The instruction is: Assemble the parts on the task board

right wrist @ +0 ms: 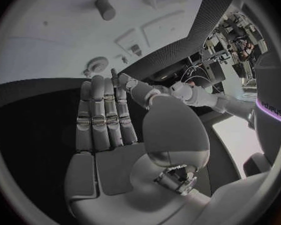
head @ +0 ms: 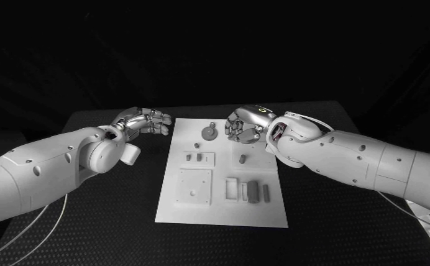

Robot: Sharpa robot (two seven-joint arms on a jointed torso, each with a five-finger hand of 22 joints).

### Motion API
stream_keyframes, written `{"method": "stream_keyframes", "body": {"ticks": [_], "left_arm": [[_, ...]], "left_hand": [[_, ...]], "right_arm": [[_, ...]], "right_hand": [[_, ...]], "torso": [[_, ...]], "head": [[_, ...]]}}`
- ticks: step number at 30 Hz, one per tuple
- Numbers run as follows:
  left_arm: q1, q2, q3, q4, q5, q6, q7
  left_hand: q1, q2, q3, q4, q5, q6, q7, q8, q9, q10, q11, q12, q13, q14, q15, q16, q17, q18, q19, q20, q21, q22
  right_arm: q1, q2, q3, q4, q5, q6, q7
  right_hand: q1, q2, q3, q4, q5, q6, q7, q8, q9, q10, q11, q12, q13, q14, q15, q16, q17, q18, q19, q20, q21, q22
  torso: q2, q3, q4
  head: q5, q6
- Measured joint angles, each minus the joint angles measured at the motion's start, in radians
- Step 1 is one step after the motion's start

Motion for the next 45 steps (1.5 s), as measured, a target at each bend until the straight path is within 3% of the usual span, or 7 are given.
{"method": "stream_keyframes", "body": {"ticks": [8,16,23,33,45], "left_arm": [[0.000,0.014,0.000,-0.010,0.000,-0.004,0.001],[0.001,0.024,0.000,-0.016,0.000,-0.009,0.001],[0.004,0.031,0.000,-0.018,0.000,-0.013,0.000],[0.007,0.037,0.000,-0.018,0.000,-0.019,0.000],[0.009,0.043,0.000,-0.019,0.000,-0.022,-0.001]], "left_hand": [[0.000,0.000,0.000,0.000,0.000,0.004,0.004,0.000,0.000,0.000,0.000,0.000,-0.002,0.000,0.000,-0.004,0.002,-0.001,0.000,0.000,0.000,0.000],[0.000,0.000,0.000,0.000,0.000,0.004,0.004,0.004,0.000,0.000,0.000,0.000,-0.003,0.000,0.000,-0.004,0.003,-0.002,0.000,0.000,-0.004,-0.001],[0.000,0.000,0.000,0.000,0.000,0.004,0.004,0.004,-0.001,0.000,0.000,0.004,-0.004,0.000,0.000,-0.008,0.004,-0.002,0.000,0.000,-0.004,-0.001],[0.000,0.000,0.000,0.000,0.000,0.004,0.004,0.004,-0.001,0.003,0.003,0.004,-0.005,0.000,0.000,-0.008,0.006,-0.007,0.000,0.000,-0.004,-0.001],[0.000,0.000,0.000,0.000,0.000,0.004,0.004,0.004,-0.002,0.003,0.003,0.004,-0.007,0.000,0.000,-0.009,0.007,-0.008,0.000,0.000,-0.008,-0.002]], "right_arm": [[-0.003,0.051,-0.001,0.009,0.027,0.004,0.017],[-0.040,0.094,-0.014,-0.009,0.034,0.012,0.028],[-0.075,0.123,-0.023,-0.028,0.019,0.014,0.035],[-0.105,0.146,-0.030,-0.043,-0.015,0.014,0.041],[-0.125,0.162,-0.035,-0.050,-0.034,0.016,0.047]], "right_hand": [[-0.004,0.004,0.000,0.000,-0.001,0.000,0.000,0.000,0.002,0.000,0.000,-0.003,0.006,0.000,0.000,-0.001,0.002,0.000,0.000,0.000,0.000,0.000],[-0.004,0.004,-0.001,-0.001,-0.001,0.000,0.000,-0.004,0.004,0.000,0.000,-0.003,0.008,0.000,0.001,-0.005,0.005,0.000,0.000,0.000,0.000,0.001],[-0.004,0.004,-0.001,-0.001,-0.004,0.000,0.000,-0.005,0.004,0.000,0.001,-0.004,0.008,0.000,0.003,-0.005,0.005,0.000,0.000,0.000,0.000,0.001],[-0.004,0.004,-0.001,-0.001,-0.004,0.000,0.000,-0.006,0.004,-0.001,0.001,-0.008,0.009,0.000,0.004,-0.005,0.007,0.000,0.000,0.000,0.000,0.001],[-0.004,0.004,-0.001,-0.001,0.000,0.000,0.000,-0.006,0.005,-0.003,0.003,-0.011,0.010,-0.001,0.005,-0.005,0.008,0.000,0.000,0.000,0.000,0.000]], "torso": [[0.000,-0.0003,0.0007],[-0.001,-0.0012,0.0019],[0.000,-0.0009,0.0007],[0.000,-0.0008,0.0003],[0.000,-0.0008,0.0004]], "head": [[0.074,-0.007],[0.141,-0.027],[0.181,-0.045],[0.211,-0.065],[0.224,-0.082]]}}
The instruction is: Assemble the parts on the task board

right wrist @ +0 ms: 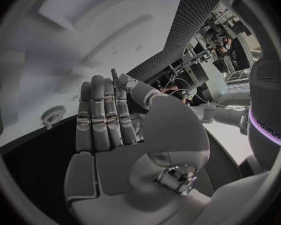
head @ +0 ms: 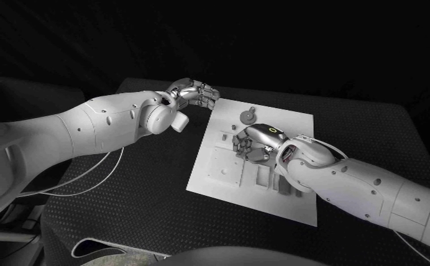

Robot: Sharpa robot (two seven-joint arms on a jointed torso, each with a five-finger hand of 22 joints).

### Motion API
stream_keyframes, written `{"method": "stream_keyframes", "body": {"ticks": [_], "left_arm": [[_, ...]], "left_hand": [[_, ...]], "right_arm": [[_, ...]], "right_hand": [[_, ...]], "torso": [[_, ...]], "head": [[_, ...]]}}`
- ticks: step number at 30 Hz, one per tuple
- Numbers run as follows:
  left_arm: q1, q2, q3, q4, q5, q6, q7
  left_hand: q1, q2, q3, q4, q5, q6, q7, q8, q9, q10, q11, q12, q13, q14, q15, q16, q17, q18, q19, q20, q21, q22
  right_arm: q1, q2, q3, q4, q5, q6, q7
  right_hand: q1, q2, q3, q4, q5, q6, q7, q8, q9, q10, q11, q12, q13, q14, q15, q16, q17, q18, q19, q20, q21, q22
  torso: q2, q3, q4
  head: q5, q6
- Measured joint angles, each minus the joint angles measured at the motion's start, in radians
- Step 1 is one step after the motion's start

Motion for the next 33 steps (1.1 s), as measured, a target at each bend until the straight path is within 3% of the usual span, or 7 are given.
{"method": "stream_keyframes", "body": {"ticks": [16,31,33], "left_arm": [[0.001,0.005,0.000,-0.002,0.000,-0.001,-0.001],[0.002,0.005,0.000,-0.003,0.000,-0.001,-0.002],[0.002,0.005,0.000,-0.003,0.000,-0.001,-0.002]], "left_hand": [[0.000,0.000,0.000,0.000,0.000,0.004,-0.004,0.004,-0.001,0.000,0.000,0.000,-0.001,0.000,0.000,-0.003,0.001,-0.001,0.000,0.000,0.000,0.000],[0.000,0.000,0.000,0.000,0.000,0.004,-0.004,0.004,-0.002,0.000,0.000,0.000,-0.003,0.000,0.000,-0.003,0.003,-0.005,0.000,0.000,0.000,0.000],[0.000,0.000,0.000,0.000,0.000,0.004,-0.004,0.004,-0.002,0.000,0.000,0.000,-0.003,0.000,0.000,-0.003,0.003,0.002,0.000,0.000,0.000,0.000]], "right_arm": [[-0.010,0.013,-0.018,-0.010,-0.018,0.012,0.002],[-0.010,0.014,-0.024,-0.015,-0.029,0.030,0.001],[-0.010,0.014,-0.024,-0.015,-0.030,0.031,0.001]], "right_hand": [[-0.005,0.003,0.000,0.000,0.000,0.000,0.000,0.000,0.002,-0.002,0.002,0.000,0.002,-0.002,0.001,-0.004,0.002,0.000,0.000,0.000,0.000,0.000],[-0.001,0.007,0.000,0.000,0.000,-0.003,0.003,0.000,0.003,-0.004,0.003,-0.004,0.005,-0.005,0.001,-0.004,0.003,0.000,0.000,0.000,0.000,0.000],[-0.001,0.007,0.000,0.000,0.000,-0.003,0.003,0.000,0.003,-0.005,0.005,-0.005,0.006,-0.005,0.001,-0.004,0.004,0.000,0.000,0.000,0.000,0.000]], "torso": [[0.000,0.0001,-0.0004],[0.000,0.0004,-0.0010],[0.000,0.0004,-0.0010]], "head": [[0.010,-0.013],[0.016,-0.021],[0.016,-0.021]]}}
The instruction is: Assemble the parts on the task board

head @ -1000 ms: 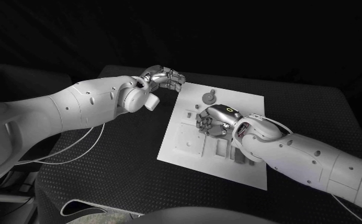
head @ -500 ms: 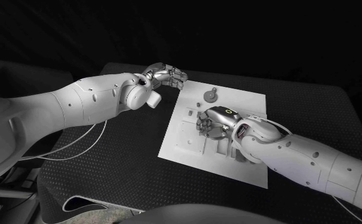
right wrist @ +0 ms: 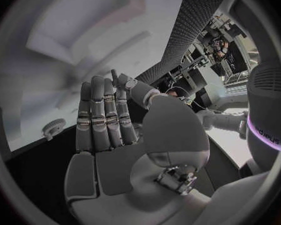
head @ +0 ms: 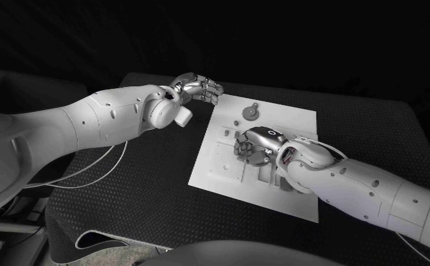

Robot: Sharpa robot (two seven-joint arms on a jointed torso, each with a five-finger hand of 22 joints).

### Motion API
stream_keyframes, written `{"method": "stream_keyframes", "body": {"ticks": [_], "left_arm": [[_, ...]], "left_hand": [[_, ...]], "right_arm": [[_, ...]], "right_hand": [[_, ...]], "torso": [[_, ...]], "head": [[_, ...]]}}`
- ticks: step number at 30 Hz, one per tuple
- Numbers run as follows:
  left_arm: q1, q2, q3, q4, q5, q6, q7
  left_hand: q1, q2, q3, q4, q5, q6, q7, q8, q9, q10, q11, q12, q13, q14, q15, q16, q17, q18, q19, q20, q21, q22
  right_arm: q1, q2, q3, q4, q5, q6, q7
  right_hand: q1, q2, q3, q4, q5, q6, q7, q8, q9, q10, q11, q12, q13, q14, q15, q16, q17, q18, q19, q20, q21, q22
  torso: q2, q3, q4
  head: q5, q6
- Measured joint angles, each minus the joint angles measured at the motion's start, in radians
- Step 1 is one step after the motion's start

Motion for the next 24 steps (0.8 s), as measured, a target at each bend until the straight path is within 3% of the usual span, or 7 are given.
{"method": "stream_keyframes", "body": {"ticks": [13,24], "left_arm": [[0.000,0.000,0.000,0.000,0.000,0.000,0.000],[0.001,0.001,0.000,-0.001,0.000,-0.001,-0.001]], "left_hand": [[0.000,0.000,0.000,0.000,0.000,0.000,0.000,0.000,-0.001,0.000,0.000,0.000,-0.002,0.000,0.000,-0.004,0.001,0.006,0.000,0.000,0.000,0.000],[0.000,0.000,0.000,0.000,0.000,0.000,0.000,0.000,-0.001,0.000,0.000,0.000,-0.003,0.000,0.000,-0.004,0.002,0.005,0.000,0.000,-0.004,-0.001]], "right_arm": [[0.000,0.006,-0.002,-0.008,-0.012,0.003,-0.003],[0.005,0.013,-0.015,-0.008,-0.048,0.008,-0.011]], "right_hand": [[0.000,0.000,0.000,0.000,0.000,0.000,0.000,0.000,0.001,0.003,-0.003,0.000,0.005,0.000,0.000,-0.004,0.001,0.000,0.000,0.000,0.000,0.000],[0.000,0.000,0.000,0.000,-0.001,0.000,0.000,0.000,0.004,0.003,-0.003,0.000,0.004,0.003,-0.002,-0.004,0.002,0.000,0.000,0.000,0.000,0.000]], "torso": [[0.000,0.0002,-0.0002],[0.000,0.0002,-0.0002]], "head": [[0.004,-0.004],[0.006,-0.008]]}}
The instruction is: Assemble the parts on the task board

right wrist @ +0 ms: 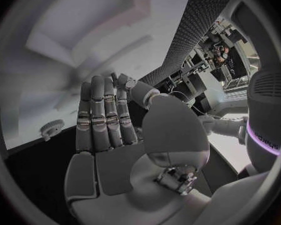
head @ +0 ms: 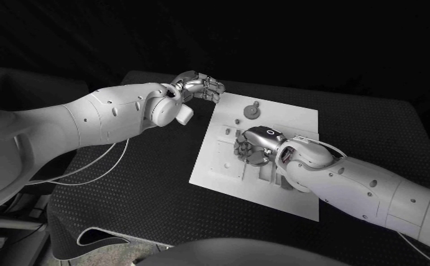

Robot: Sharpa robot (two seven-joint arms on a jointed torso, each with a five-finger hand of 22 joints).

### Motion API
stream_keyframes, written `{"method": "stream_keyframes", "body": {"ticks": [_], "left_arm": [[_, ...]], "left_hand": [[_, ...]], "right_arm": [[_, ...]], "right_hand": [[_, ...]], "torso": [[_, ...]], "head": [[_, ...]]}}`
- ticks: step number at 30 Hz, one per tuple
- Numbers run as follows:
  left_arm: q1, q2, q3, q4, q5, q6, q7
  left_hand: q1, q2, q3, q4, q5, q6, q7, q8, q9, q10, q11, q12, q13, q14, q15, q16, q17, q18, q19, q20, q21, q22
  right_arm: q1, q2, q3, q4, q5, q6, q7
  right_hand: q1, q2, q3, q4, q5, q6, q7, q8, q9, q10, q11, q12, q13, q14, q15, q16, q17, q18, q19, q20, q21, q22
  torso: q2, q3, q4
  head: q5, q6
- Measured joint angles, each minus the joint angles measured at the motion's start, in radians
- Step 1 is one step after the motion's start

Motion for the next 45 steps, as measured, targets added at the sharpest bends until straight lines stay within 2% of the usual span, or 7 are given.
{"method": "stream_keyframes", "body": {"ticks": [16,19,21,29,43,44,45], "left_arm": [[0.002,0.000,0.000,0.000,0.000,0.000,-0.001],[0.003,-0.001,0.000,0.001,0.000,0.000,-0.001],[0.003,-0.001,0.000,0.001,0.000,0.000,-0.002],[0.004,-0.004,0.000,0.002,0.000,0.000,-0.005],[0.004,-0.007,0.000,0.002,0.000,0.001,-0.007],[0.004,-0.008,0.000,0.002,0.000,0.001,-0.007],[0.004,-0.008,0.000,0.002,0.000,0.001,-0.007]], "left_hand": [[0.000,0.000,0.000,0.000,0.000,0.000,0.000,0.000,-0.001,0.000,0.000,0.000,-0.002,0.000,0.000,-0.004,0.002,-0.006,0.000,0.000,0.000,0.000],[0.000,0.000,0.000,0.000,0.000,0.000,0.000,0.000,-0.002,0.000,0.000,0.000,-0.002,0.000,0.000,-0.004,0.002,-0.006,0.000,0.000,0.000,0.000],[0.000,0.000,0.000,0.000,0.000,0.000,0.000,0.000,-0.002,0.000,0.000,0.000,-0.003,0.000,0.000,-0.004,0.003,-0.006,0.000,0.000,0.000,0.000],[0.000,0.000,0.000,0.000,0.000,0.000,0.000,0.000,-0.003,0.000,0.000,0.000,-0.004,0.000,0.000,-0.008,0.004,-0.006,0.000,0.000,-0.001,0.000],[0.000,0.000,0.000,0.000,0.000,0.000,0.000,0.000,-0.004,0.000,0.000,0.000,-0.008,0.000,0.000,-0.009,0.005,-0.007,0.000,0.000,-0.004,-0.001],[0.000,0.000,0.000,0.000,0.000,0.000,0.000,0.000,-0.004,0.000,0.000,0.000,-0.008,0.000,0.000,-0.012,0.005,-0.007,0.000,0.000,-0.004,-0.001],[0.000,0.000,0.000,0.000,0.000,0.000,0.000,0.000,-0.005,0.000,0.000,0.000,-0.008,0.000,0.000,-0.012,0.006,-0.007,0.000,0.000,-0.004,-0.001]], "right_arm": [[0.002,0.005,-0.003,0.003,-0.032,0.012,-0.016],[0.002,0.006,-0.004,0.000,-0.032,0.007,-0.016],[0.002,0.007,-0.004,-0.002,-0.030,0.005,-0.013],[0.001,0.004,-0.005,-0.011,-0.015,-0.003,0.000],[-0.001,-0.004,-0.007,-0.011,-0.007,-0.016,0.012],[-0.001,-0.006,-0.007,-0.010,-0.007,-0.018,0.013],[-0.001,-0.008,-0.007,-0.009,-0.007,-0.021,0.013]], "right_hand": [[-0.001,0.001,0.000,0.000,0.000,0.000,0.000,-0.003,0.001,0.000,0.000,0.000,0.005,0.001,0.002,-0.004,0.003,0.000,0.000,0.000,0.000,0.000],[-0.009,0.008,0.000,0.000,0.000,-0.009,0.009,-0.010,0.002,-0.003,0.003,-0.014,0.007,0.001,0.002,-0.012,0.005,0.000,-0.001,0.001,-0.004,0.000],[-0.016,0.013,0.000,0.000,-0.003,-0.033,0.018,-0.030,-0.001,-0.029,0.023,-0.028,0.010,-0.005,0.003,-0.018,0.010,0.000,-0.005,0.005,-0.004,0.001],[-0.052,-0.022,-0.017,0.003,-0.003,-0.109,0.055,-0.081,-0.024,-0.074,0.030,-0.076,0.009,-0.031,0.012,-0.023,0.032,0.000,-0.015,0.007,0.004,0.001],[-0.064,-0.034,-0.022,0.006,-0.003,-0.118,0.060,-0.085,-0.030,-0.087,0.018,-0.108,0.009,-0.047,0.029,-0.030,0.041,0.000,-0.031,0.009,0.014,0.000],[-0.067,-0.037,-0.023,0.005,-0.003,-0.119,0.061,-0.085,-0.030,-0.092,0.022,-0.127,0.008,-0.047,0.029,-0.030,0.042,0.000,-0.032,0.010,0.014,0.000],[-0.069,-0.039,-0.024,0.003,-0.003,-0.122,0.061,-0.085,-0.030,-0.128,0.047,-0.139,-0.019,-0.047,0.029,-0.030,0.042,0.000,-0.034,0.012,0.014,0.000]], "torso": [[0.000,-0.0006,-0.0002],[0.000,-0.0006,-0.0004],[0.000,-0.0006,-0.0006],[0.000,-0.0002,-0.0006],[0.000,0.0003,0.0002],[0.000,0.0003,0.0003],[0.000,0.0003,0.0003]], "head": [[-0.002,-0.002],[-0.004,-0.002],[-0.005,0.000],[-0.012,0.003],[-0.020,0.005],[-0.020,0.005],[-0.020,0.005]]}}
